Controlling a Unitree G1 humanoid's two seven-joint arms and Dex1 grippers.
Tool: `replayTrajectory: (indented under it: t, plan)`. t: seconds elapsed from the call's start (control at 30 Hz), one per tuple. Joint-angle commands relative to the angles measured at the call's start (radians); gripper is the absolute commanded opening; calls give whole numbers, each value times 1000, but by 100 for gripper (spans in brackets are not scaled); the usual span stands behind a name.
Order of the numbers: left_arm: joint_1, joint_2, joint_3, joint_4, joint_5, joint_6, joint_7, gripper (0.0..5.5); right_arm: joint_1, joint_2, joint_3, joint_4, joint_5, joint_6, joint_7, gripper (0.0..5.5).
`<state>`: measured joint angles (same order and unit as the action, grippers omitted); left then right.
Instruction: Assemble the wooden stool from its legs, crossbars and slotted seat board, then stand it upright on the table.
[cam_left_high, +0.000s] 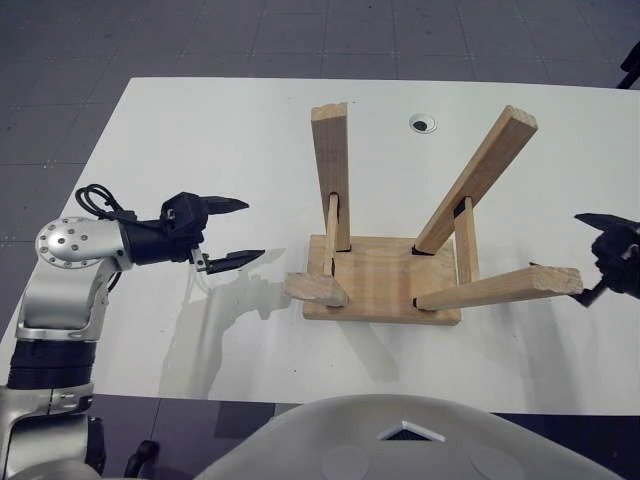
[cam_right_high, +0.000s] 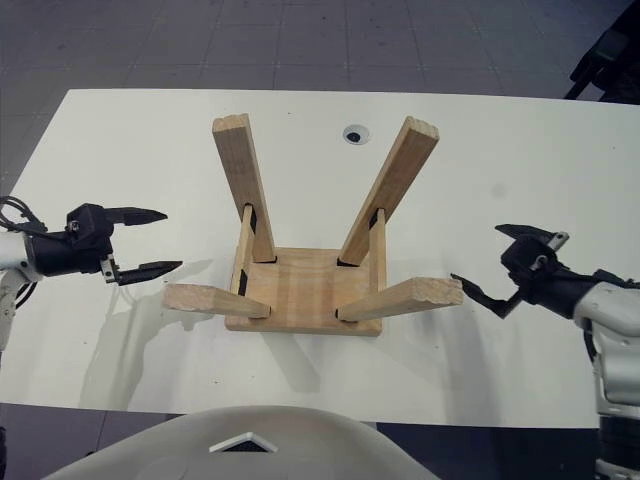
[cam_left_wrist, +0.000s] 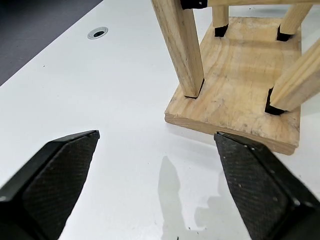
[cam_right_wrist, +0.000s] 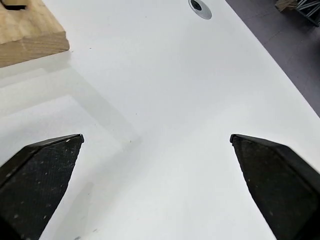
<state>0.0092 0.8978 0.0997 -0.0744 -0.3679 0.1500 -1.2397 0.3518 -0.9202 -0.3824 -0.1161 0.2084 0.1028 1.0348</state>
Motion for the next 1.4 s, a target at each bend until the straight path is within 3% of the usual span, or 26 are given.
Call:
replayTrajectory:
  t: [0.03, 0.23, 0.43, 0.63, 1.03, 1.4]
  plan:
    - [38, 82, 42, 7, -5, -11, -75, 501, 124, -61, -79, -22, 77, -43, 179, 550]
    - [135, 101, 139, -220, -242, 126, -164, 505, 172, -65, -144, -154, 221, 4, 306, 550]
    - [233, 108, 208, -419, -369, 200, -179, 505, 186, -37, -238, -389, 537, 182, 321, 550]
    - [233, 82, 238, -487, -458, 262, -132, 505, 158, -36, -210, -451, 538, 225, 281, 550]
    - [82, -12, 46, -495, -435, 330, 61, 505, -31, -47, -6, -456, 538, 273, 217, 550]
    - [69, -22, 12, -483, -419, 320, 48, 507, -83, -42, 42, -471, 563, 308, 217, 360]
